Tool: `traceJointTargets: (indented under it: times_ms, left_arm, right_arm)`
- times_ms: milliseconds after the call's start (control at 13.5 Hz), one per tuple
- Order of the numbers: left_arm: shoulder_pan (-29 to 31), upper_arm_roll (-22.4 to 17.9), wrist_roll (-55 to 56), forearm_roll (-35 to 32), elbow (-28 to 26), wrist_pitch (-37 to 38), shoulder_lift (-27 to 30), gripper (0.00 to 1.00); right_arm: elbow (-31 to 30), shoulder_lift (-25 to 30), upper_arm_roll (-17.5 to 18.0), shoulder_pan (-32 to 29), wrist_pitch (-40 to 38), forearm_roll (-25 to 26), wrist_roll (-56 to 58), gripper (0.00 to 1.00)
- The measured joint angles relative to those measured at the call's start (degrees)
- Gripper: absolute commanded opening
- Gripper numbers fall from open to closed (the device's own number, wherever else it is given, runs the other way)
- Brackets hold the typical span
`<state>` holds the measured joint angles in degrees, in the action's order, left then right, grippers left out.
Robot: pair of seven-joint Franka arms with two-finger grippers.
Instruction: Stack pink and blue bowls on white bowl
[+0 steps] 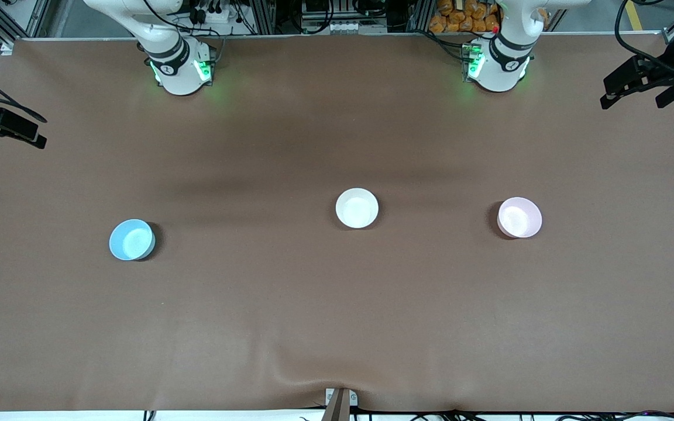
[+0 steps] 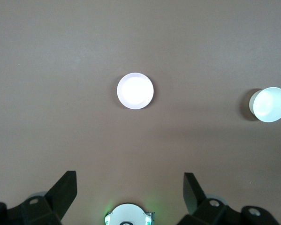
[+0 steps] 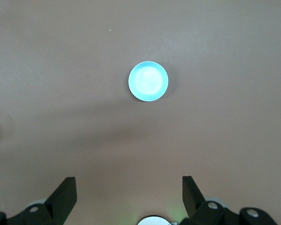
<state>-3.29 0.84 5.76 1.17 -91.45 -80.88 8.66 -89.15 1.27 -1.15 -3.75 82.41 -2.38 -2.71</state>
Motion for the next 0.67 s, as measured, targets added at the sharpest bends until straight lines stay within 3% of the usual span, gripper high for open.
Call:
traceJointTargets:
  times_ms: [665]
  left_arm:
    - [1.07, 0.66, 0.08, 0.00, 0.52, 0.77, 0.94, 1.00]
  right_arm:
    - [0.00, -0.05, 0.03, 0.17, -0.68, 0.00, 0.00, 1.00]
